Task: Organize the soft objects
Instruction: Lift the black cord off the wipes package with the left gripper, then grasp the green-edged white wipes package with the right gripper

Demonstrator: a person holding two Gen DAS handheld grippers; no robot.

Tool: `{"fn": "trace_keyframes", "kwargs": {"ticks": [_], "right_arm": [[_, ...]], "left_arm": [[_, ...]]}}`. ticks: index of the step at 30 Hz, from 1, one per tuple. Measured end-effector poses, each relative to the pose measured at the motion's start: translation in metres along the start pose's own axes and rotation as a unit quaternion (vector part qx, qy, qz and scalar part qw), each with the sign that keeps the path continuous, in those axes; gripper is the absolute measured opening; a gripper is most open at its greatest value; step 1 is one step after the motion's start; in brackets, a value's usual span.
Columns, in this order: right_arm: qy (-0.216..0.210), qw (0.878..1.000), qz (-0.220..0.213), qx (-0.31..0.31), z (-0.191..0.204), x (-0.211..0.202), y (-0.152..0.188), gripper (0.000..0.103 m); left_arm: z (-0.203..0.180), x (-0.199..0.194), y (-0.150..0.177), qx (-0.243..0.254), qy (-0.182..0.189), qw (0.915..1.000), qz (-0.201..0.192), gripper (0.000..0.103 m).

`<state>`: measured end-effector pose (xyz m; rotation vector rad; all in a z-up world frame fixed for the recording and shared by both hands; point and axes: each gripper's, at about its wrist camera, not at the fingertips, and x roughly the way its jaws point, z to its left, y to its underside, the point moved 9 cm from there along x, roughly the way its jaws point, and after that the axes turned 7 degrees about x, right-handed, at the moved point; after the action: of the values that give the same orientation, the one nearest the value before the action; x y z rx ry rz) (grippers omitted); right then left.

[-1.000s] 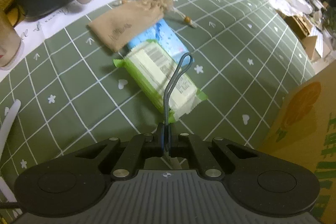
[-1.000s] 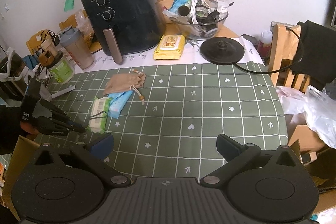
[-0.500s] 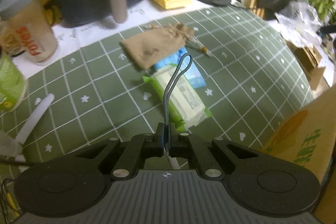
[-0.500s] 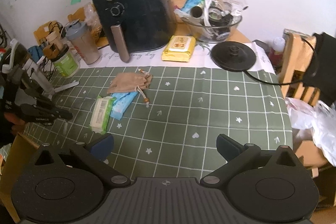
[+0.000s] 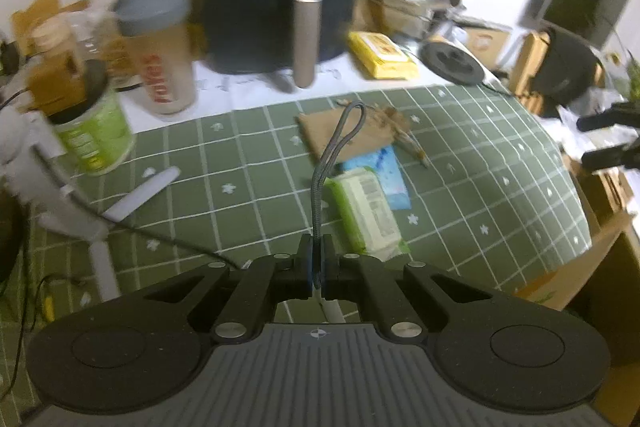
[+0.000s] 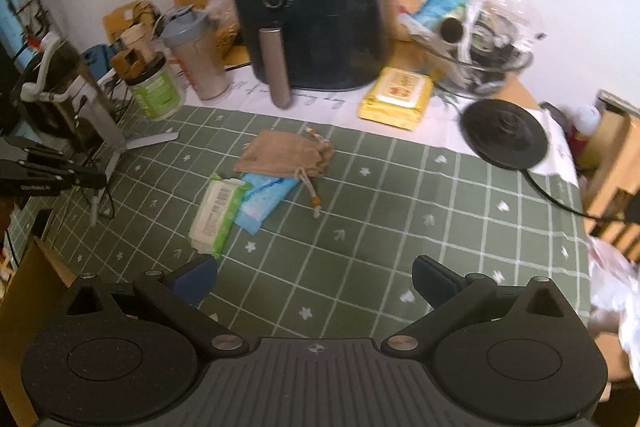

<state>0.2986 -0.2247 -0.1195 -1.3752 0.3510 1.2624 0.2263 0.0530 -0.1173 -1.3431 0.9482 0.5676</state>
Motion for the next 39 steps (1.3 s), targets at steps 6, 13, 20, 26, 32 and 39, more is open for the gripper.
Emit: {"fn": "trace_keyframes", "kwargs": {"ticks": [6,13,20,26,32,39], "right_arm": [[-0.016,0.998,0.022,-0.05,0.021,0.025,-0.012,0.103],[-0.051,0.991,0.056,-0.113,0.055,0.051,-0.023,0.103],[-0.077,0.979,0.093,-0.163,0.089,0.082,-0.029,0.102],[-0.078,0.969,0.129,-0.195,0.113,0.121,-0.028,0.096],[-0.075,0.965,0.158,-0.196,0.129,0.162,-0.021,0.09],[-0.051,0.964,0.175,-0.195,0.14,0.203,-0.014,0.09]], "left_arm": [[0.009,-0.029,0.003,-0.05,-0.029,0.9981,-0.018,0.004],[0.014,-0.053,0.017,-0.088,-0.051,0.9944,-0.029,0.004],[0.014,-0.07,0.034,-0.108,-0.06,0.9915,-0.039,0.004],[0.014,-0.08,0.05,-0.125,-0.063,0.9889,-0.049,0.004],[0.015,-0.089,0.068,-0.143,-0.071,0.9859,-0.051,0.004],[0.022,-0.098,0.086,-0.17,-0.088,0.9804,-0.046,0.004]]}}
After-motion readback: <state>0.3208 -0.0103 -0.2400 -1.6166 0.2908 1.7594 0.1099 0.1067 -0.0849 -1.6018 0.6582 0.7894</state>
